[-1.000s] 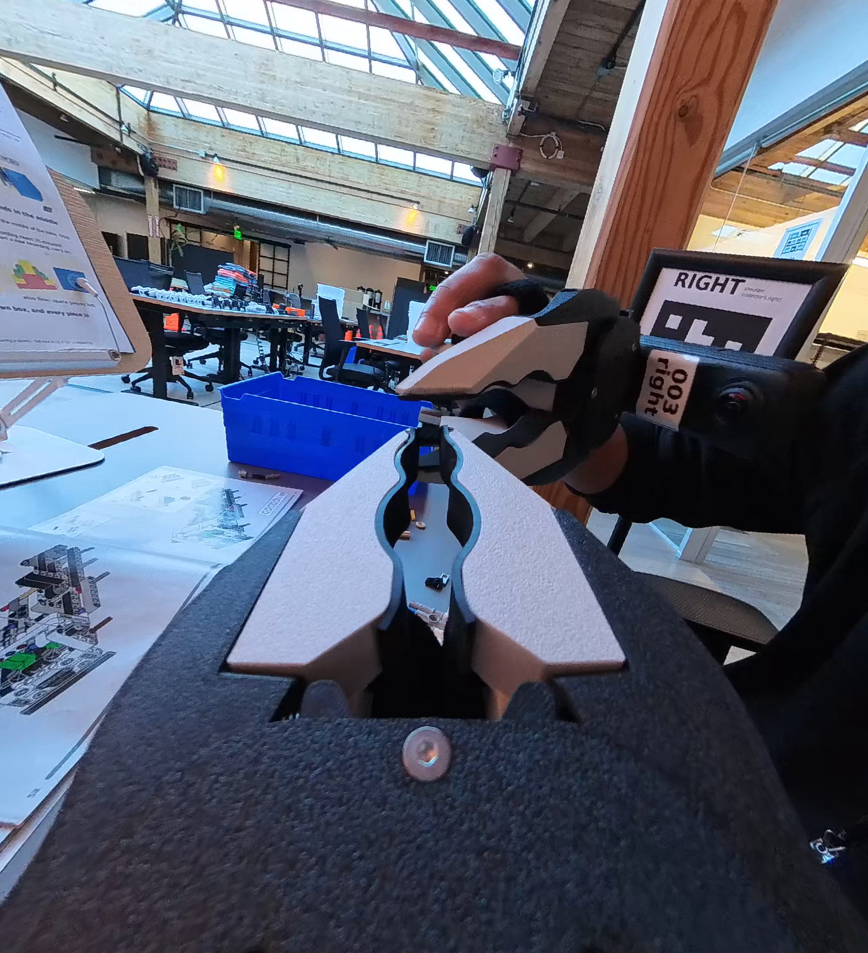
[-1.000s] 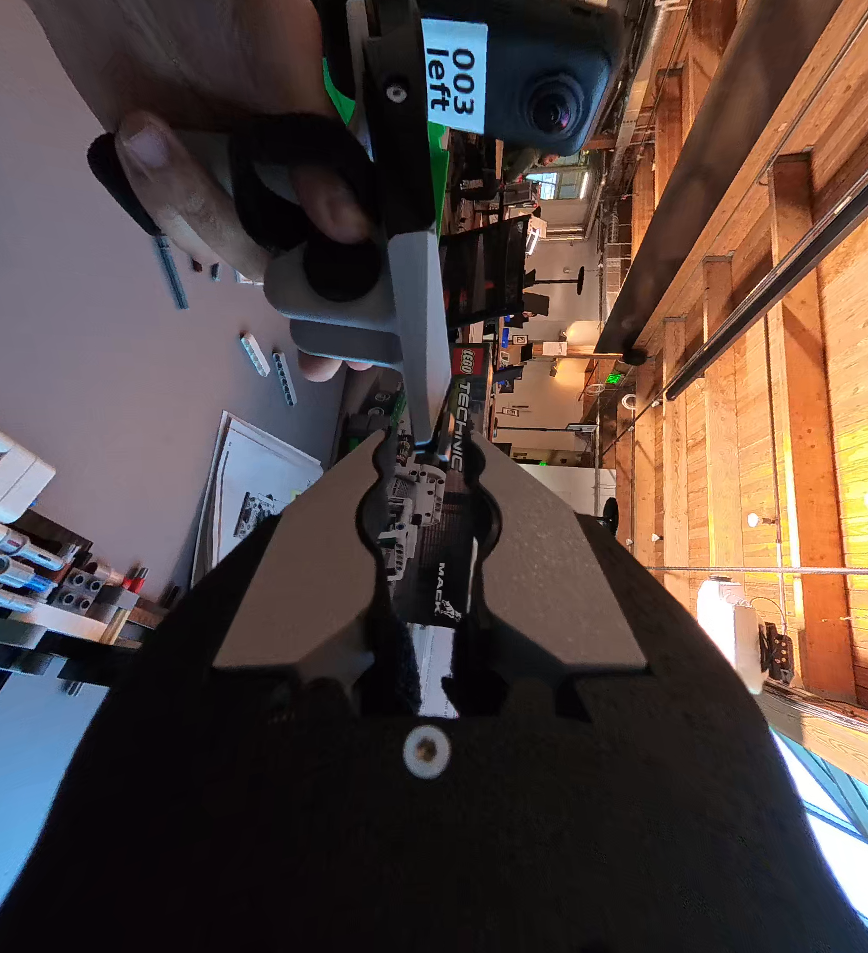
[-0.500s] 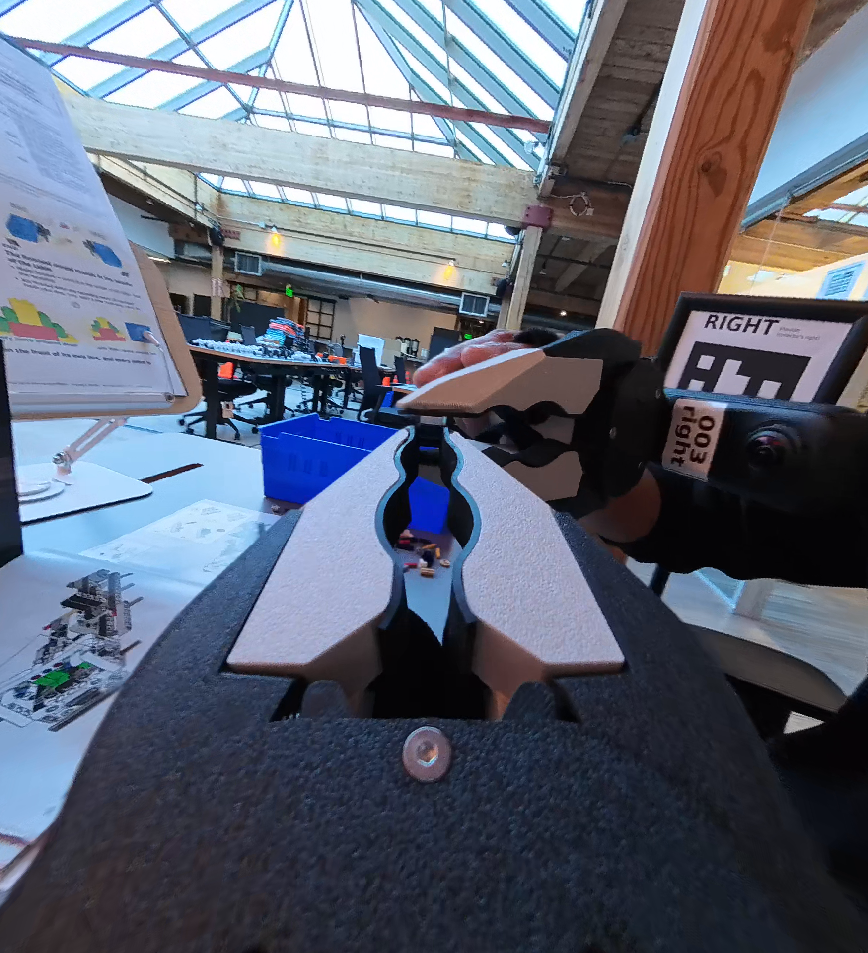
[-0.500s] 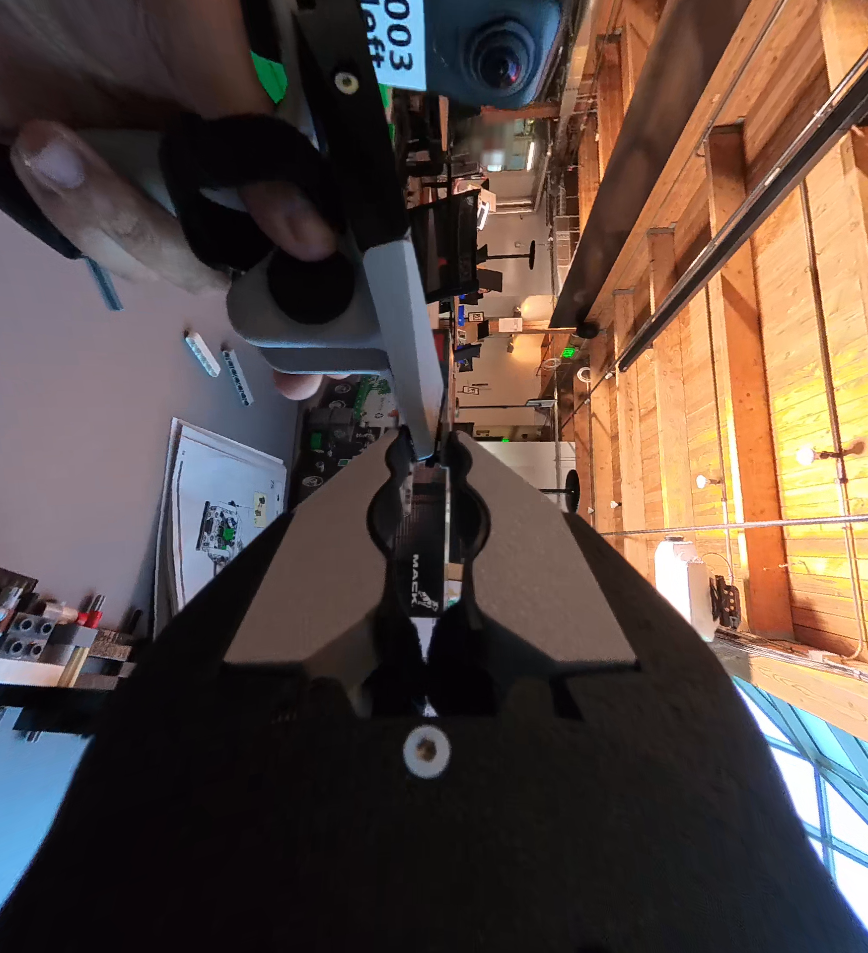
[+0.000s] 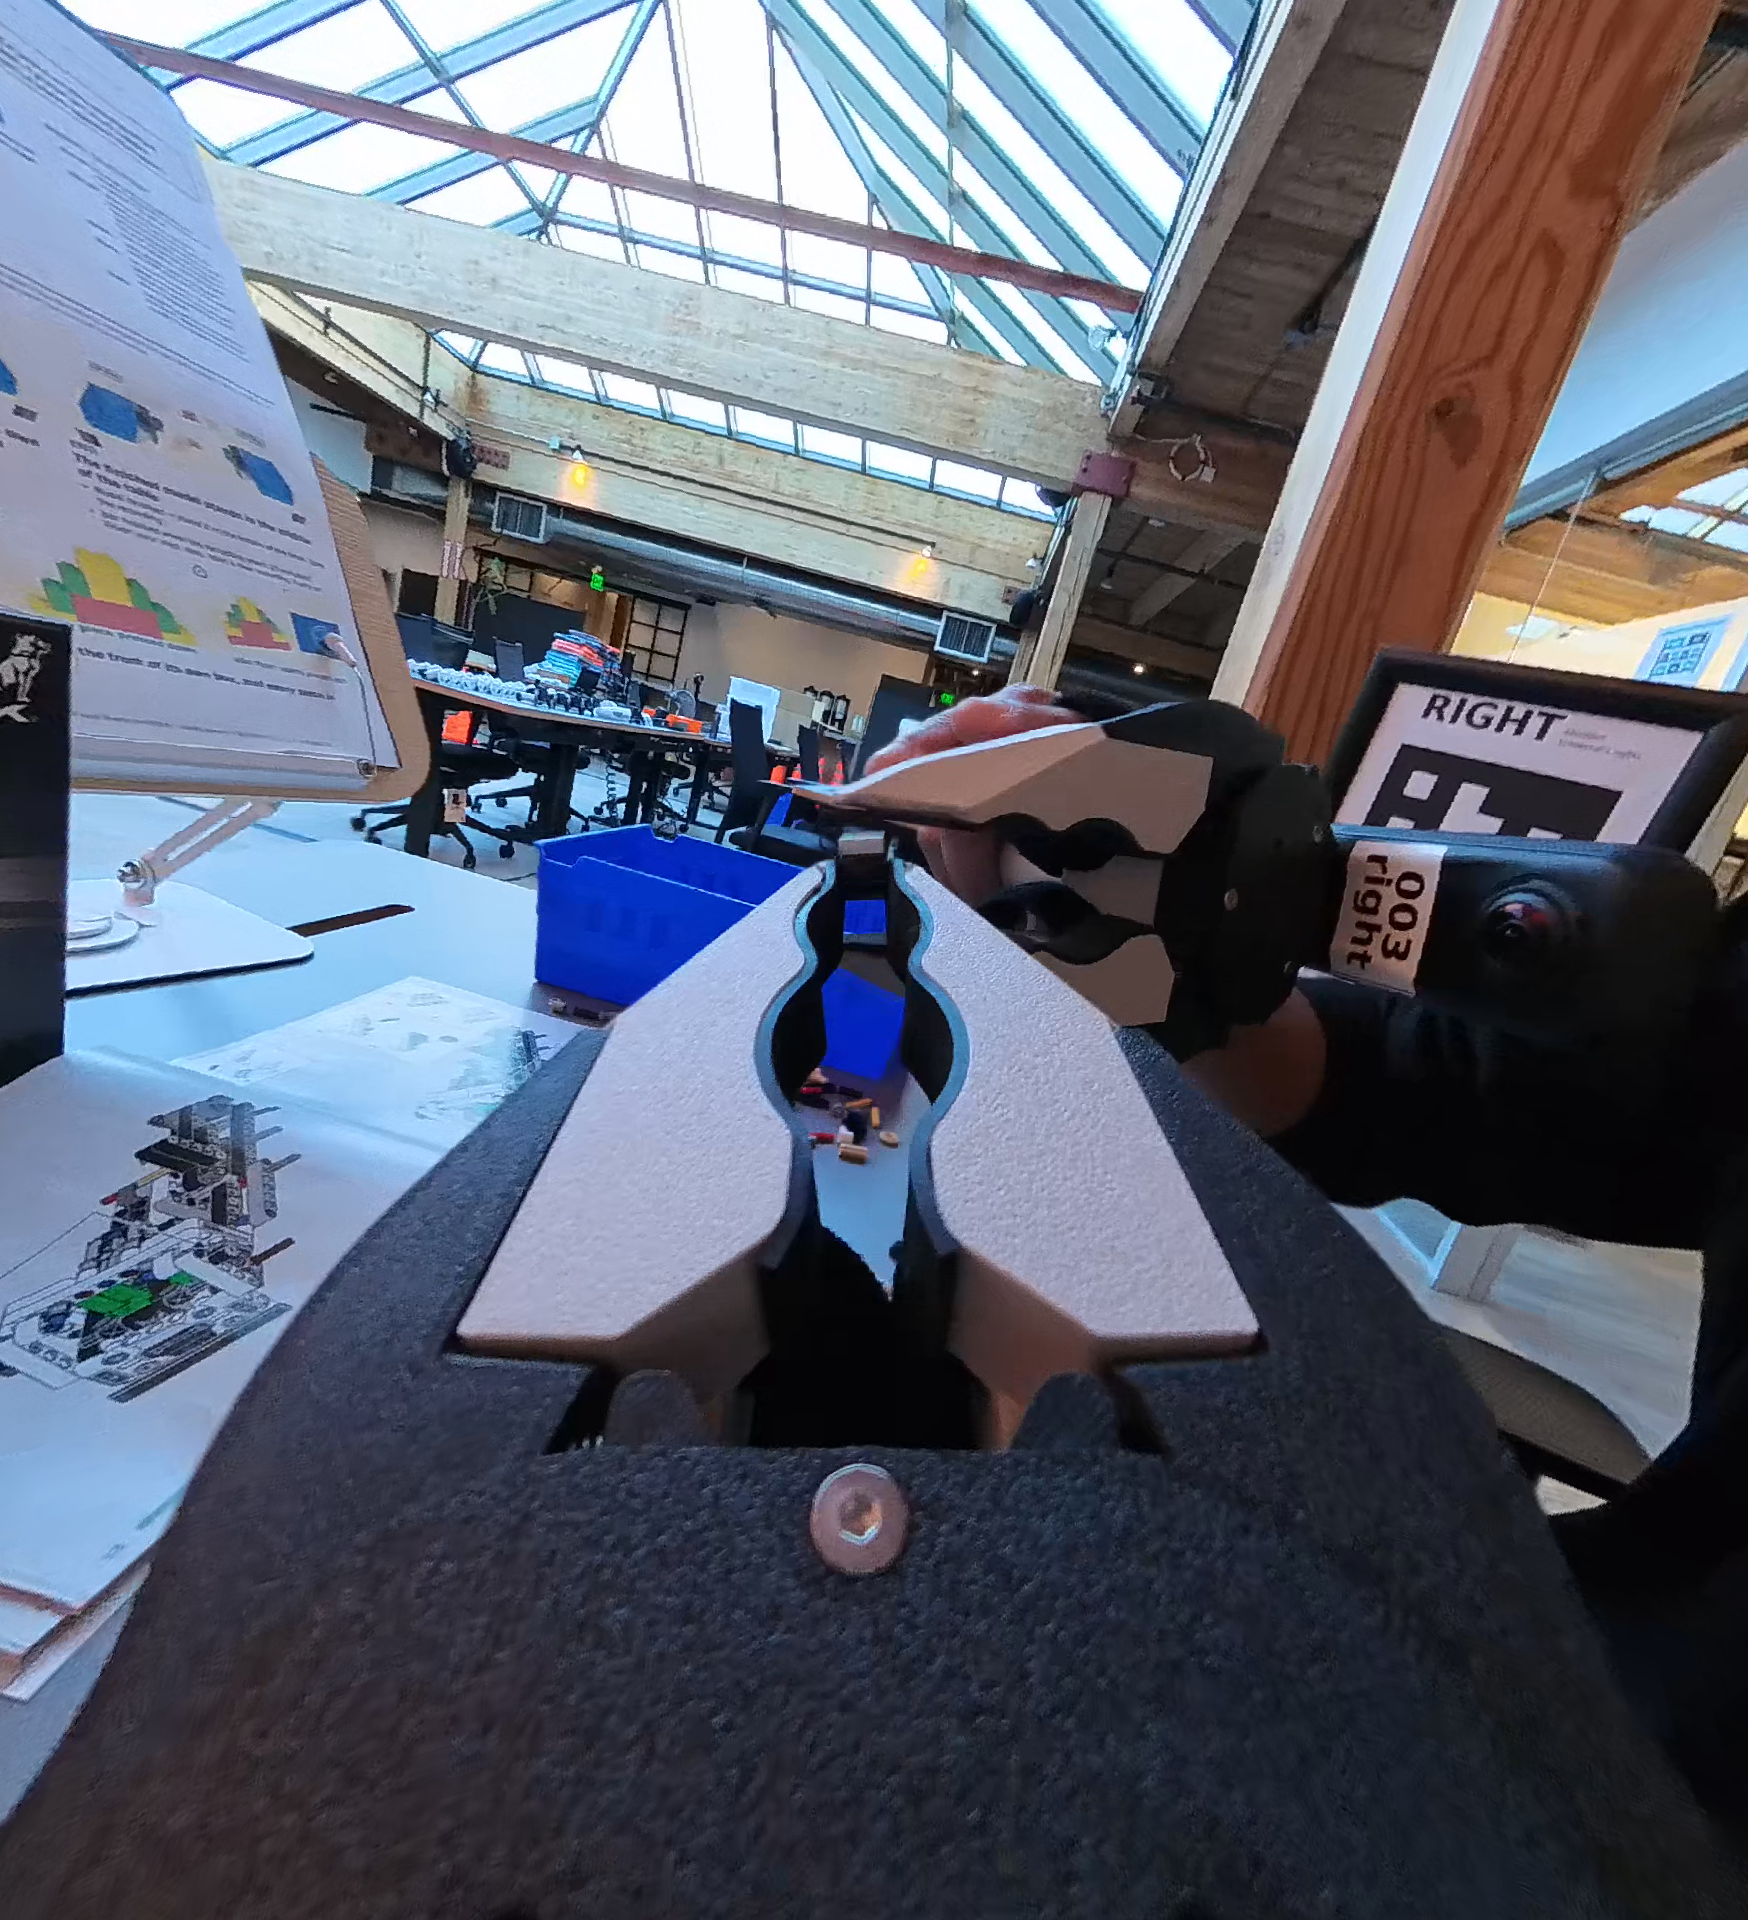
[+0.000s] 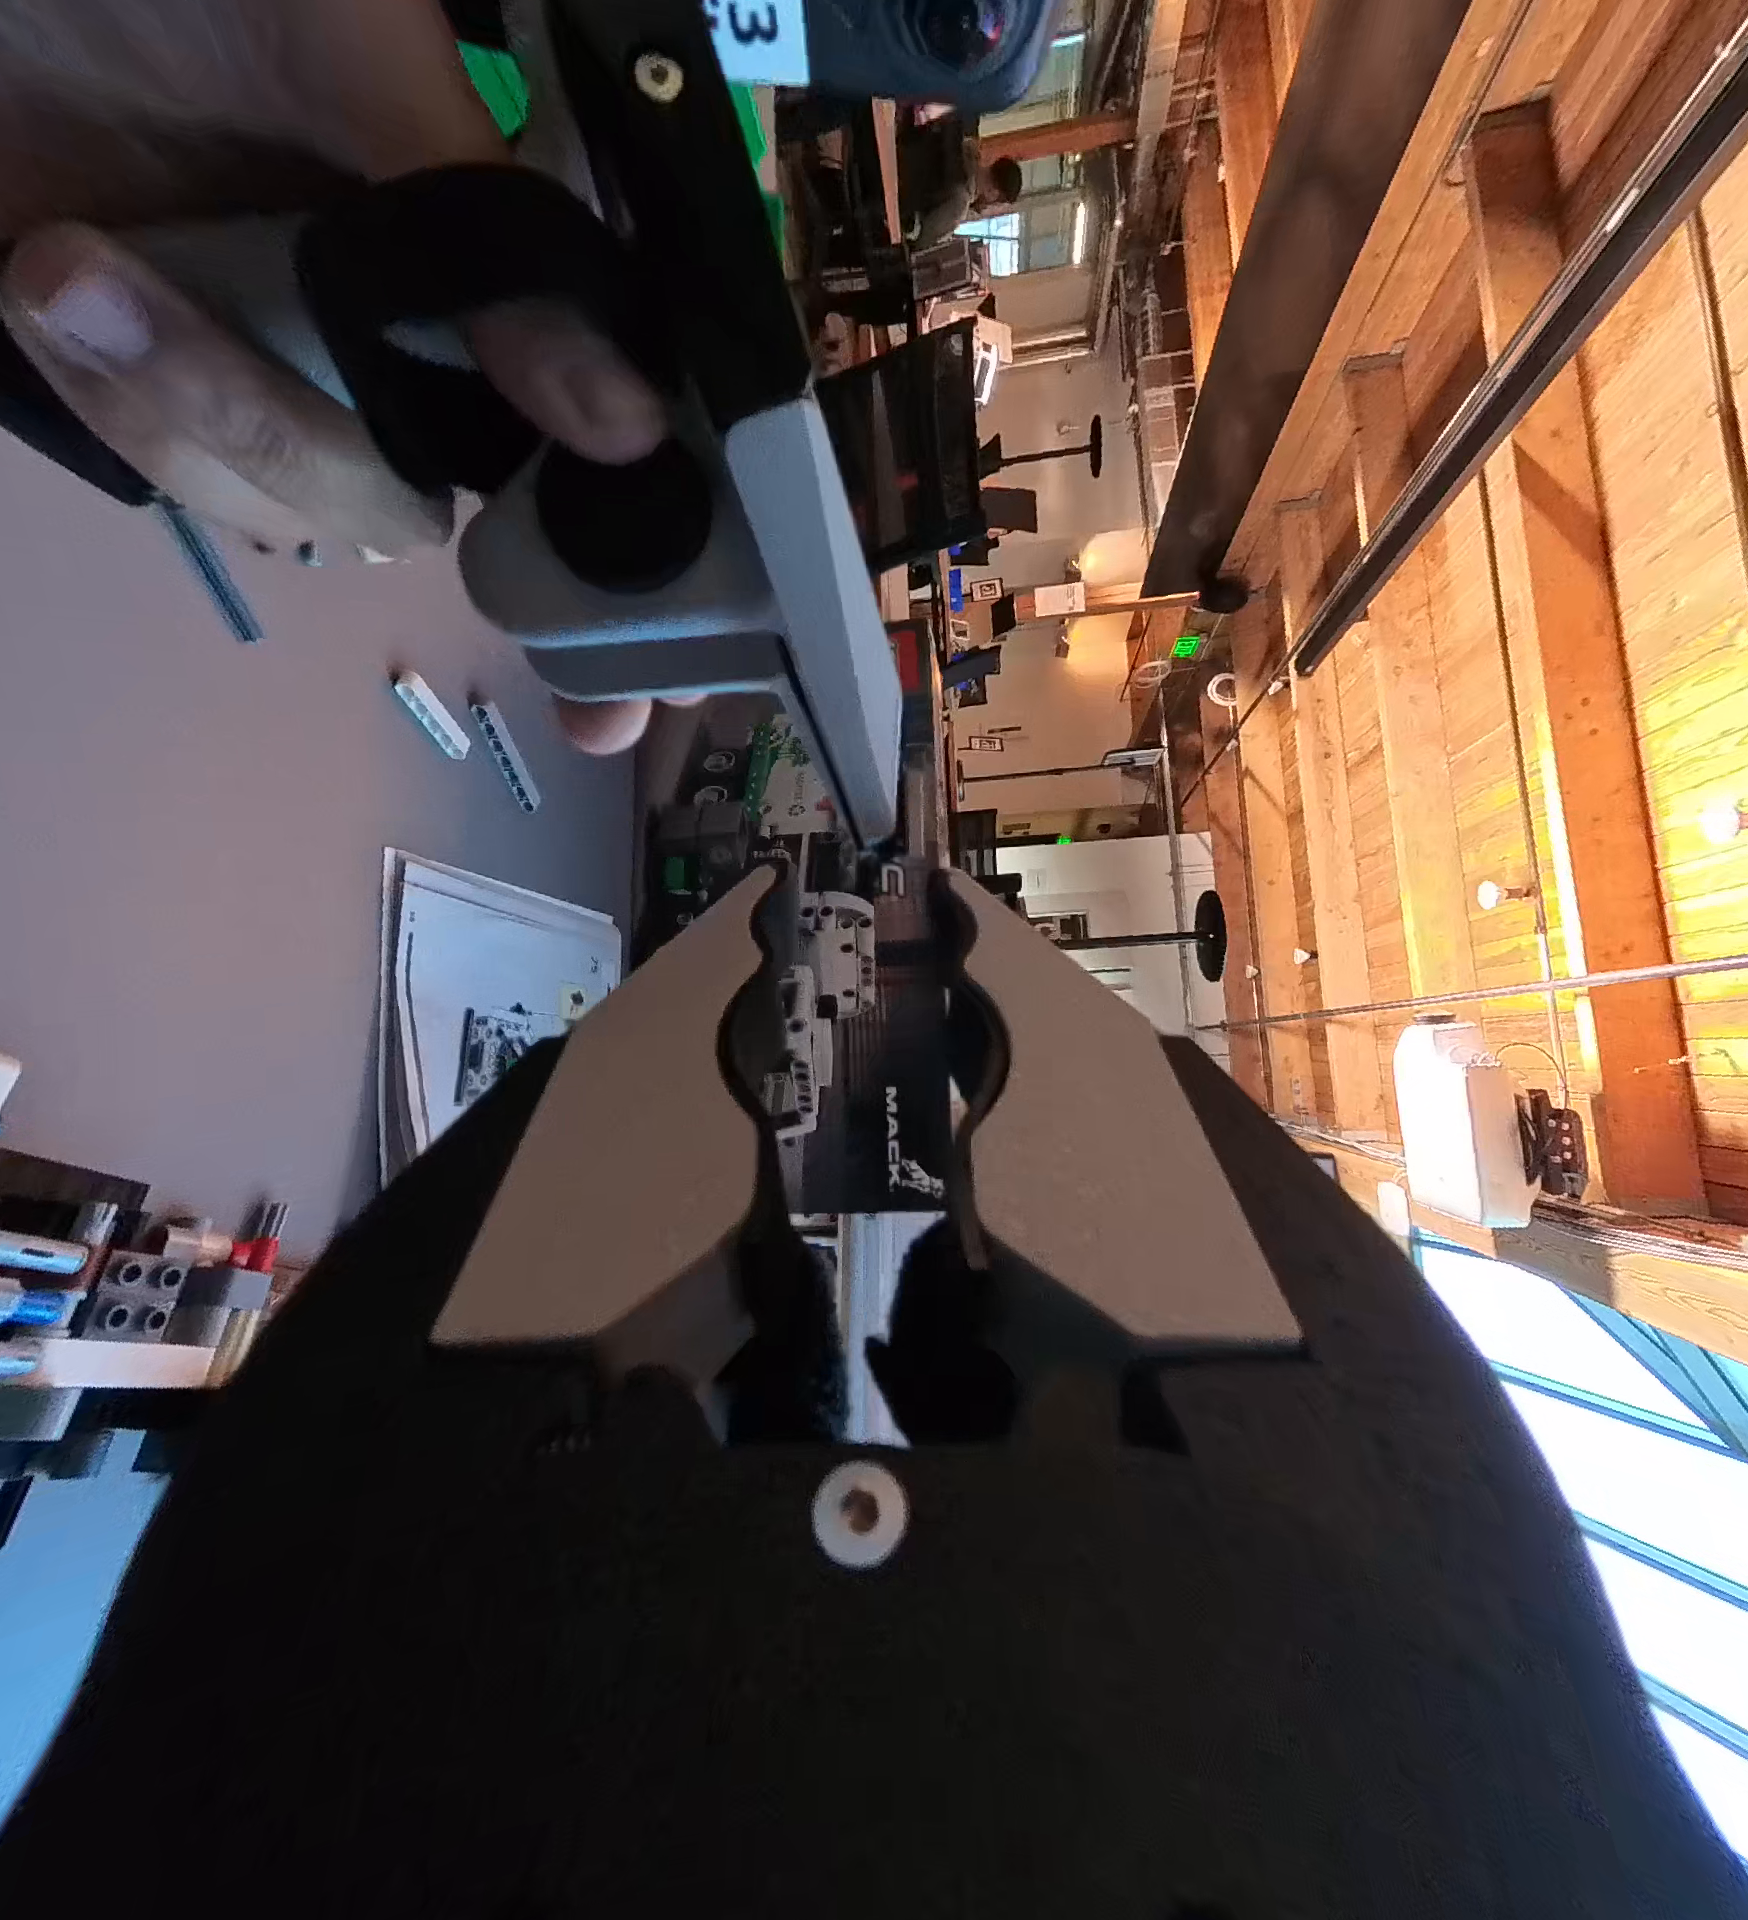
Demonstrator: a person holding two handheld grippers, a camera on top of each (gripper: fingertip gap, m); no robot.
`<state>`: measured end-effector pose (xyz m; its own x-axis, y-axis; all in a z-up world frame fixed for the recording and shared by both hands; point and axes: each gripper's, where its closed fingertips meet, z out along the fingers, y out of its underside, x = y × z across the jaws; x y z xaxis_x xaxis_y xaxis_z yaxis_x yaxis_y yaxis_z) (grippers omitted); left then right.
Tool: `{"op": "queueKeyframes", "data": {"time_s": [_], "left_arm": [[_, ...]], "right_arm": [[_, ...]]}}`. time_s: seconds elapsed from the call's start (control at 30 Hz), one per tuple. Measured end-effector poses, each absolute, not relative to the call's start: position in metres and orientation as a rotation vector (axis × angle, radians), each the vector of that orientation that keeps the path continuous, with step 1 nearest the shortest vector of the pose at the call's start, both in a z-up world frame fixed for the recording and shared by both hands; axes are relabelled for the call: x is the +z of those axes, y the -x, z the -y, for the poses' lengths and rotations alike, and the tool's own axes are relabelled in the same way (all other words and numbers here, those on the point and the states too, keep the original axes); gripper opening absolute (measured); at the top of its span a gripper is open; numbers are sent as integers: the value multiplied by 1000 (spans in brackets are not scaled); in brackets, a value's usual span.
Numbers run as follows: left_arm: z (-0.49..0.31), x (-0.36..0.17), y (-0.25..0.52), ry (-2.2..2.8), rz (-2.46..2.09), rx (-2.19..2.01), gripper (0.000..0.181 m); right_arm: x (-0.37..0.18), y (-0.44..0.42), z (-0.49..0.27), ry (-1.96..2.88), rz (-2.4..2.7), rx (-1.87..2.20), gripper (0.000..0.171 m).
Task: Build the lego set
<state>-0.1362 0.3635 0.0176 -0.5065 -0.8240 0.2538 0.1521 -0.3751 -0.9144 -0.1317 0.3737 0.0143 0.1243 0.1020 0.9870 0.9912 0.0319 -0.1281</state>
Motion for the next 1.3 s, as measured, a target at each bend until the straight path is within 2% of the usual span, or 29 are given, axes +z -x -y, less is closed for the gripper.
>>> {"op": "queueKeyframes", "data": {"time_s": [0.37,1.3], "left_arm": [[-358,15,136,973,-1222,-1969,6],[-359,16,140,947,-1208,-1946,6]], "right_arm": [[16,137,-375,1261,1266,-1114,13],[17,141,-375,1265,1177,-1019,8]]}}
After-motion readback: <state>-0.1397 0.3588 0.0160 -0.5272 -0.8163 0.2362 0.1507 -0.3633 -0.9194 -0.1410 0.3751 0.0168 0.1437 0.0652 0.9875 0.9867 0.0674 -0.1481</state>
